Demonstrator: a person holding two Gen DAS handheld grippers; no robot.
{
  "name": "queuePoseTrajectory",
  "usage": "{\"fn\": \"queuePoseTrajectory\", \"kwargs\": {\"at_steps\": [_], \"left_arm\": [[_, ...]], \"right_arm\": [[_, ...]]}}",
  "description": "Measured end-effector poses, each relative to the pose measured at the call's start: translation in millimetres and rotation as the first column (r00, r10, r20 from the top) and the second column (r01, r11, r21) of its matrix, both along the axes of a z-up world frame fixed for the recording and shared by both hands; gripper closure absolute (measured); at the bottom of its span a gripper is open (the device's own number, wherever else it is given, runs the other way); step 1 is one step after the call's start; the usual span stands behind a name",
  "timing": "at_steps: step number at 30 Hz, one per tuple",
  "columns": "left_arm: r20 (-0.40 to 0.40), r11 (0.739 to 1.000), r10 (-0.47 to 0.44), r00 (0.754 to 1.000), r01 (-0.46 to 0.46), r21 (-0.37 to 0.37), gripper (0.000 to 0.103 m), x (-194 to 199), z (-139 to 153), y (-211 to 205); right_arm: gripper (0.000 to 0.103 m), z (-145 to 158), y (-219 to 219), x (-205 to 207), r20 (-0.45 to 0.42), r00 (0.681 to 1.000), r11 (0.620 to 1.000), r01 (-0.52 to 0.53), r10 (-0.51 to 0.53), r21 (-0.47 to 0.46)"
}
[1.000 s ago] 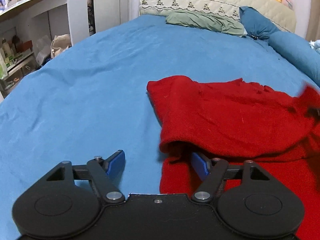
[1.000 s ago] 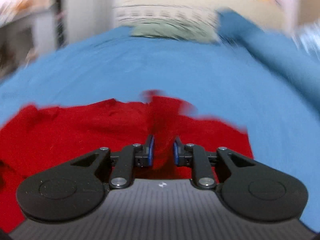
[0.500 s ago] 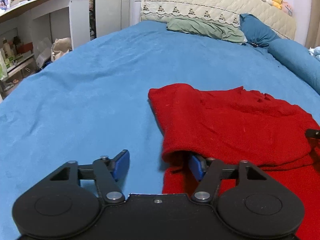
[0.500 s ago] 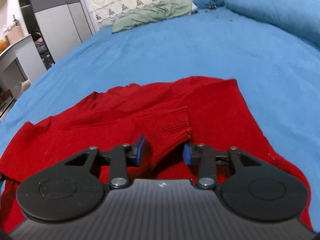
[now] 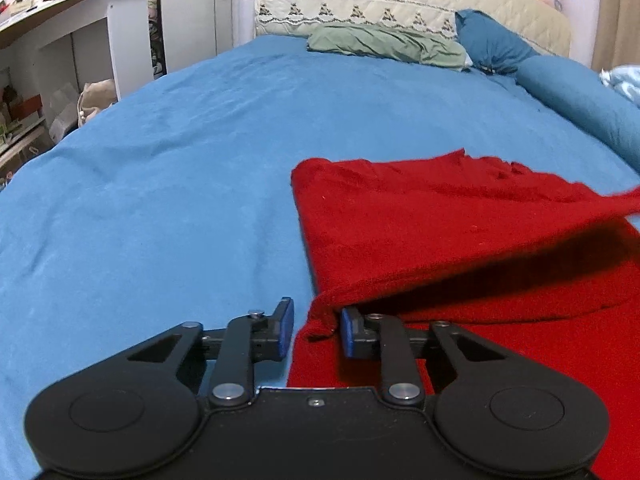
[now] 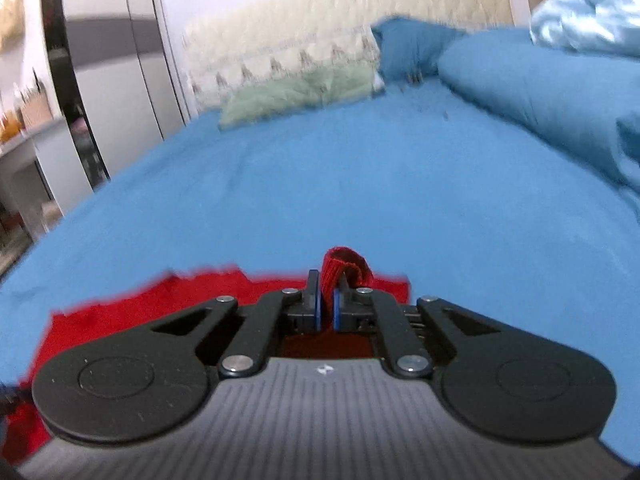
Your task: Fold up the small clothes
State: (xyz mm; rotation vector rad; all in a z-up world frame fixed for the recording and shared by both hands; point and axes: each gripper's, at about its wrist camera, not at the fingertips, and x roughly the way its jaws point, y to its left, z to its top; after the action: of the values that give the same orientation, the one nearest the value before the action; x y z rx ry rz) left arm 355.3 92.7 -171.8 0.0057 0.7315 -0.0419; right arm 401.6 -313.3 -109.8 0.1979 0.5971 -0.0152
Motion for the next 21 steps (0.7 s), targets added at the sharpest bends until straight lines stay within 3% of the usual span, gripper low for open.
{"fn": "queuePoseTrajectory", "kwargs": {"at_steps": [6, 9, 10, 12, 14, 16, 21], "left_arm": [[-0.045, 1.000, 0.020, 0.999, -0.020, 0.000, 0.083, -5.7, 4.3, 3.3], [-0.071, 0.999, 0.041, 0.997, -0.041, 0.008, 0.085, -15.6, 17.5, 7.3], [-0.056, 0.999, 0.049, 0.997, -0.048, 0.019, 0.085, -21.2, 24.7, 7.4], [0.001, 0.999, 0.050, 0.999, -0.050, 0.019, 0.084, -31.0, 42.8, 6.8], [0.070, 1.000, 0.014, 0.997, -0.012, -0.027, 0.077, -35.0, 61.6, 3.1], [0.100, 0.999, -0.015, 0.995, 0.018, -0.036, 0.072, -28.9, 66.8, -5.4], [0.051, 0.993, -0.084, 0.995, 0.088, -0.075, 0.072, 1.6, 35.7, -22.3]], "right_arm": [[0.083, -31.9, -1.0, -12.9, -0.053, 0.998, 0.999, 0.025, -0.023, 0.046], [0.080, -34.1, -2.6, -22.3, -0.069, 0.998, 1.000, 0.014, -0.013, 0.022], [0.076, -31.4, -2.4, -27.4, -0.080, 0.997, 1.000, 0.023, -0.023, -0.001], [0.056, -25.7, -1.8, -43.8, -0.081, 0.996, 0.998, 0.035, -0.039, -0.047], [0.023, -17.0, 2.9, -57.0, -0.041, 0.999, 0.995, 0.002, -0.006, -0.098], [0.019, -9.4, 9.6, -64.0, -0.008, 0.999, 0.991, -0.039, 0.038, -0.127], [0.019, -11.0, 29.7, -42.6, -0.008, 0.993, 0.993, -0.116, 0.115, -0.037]]}}
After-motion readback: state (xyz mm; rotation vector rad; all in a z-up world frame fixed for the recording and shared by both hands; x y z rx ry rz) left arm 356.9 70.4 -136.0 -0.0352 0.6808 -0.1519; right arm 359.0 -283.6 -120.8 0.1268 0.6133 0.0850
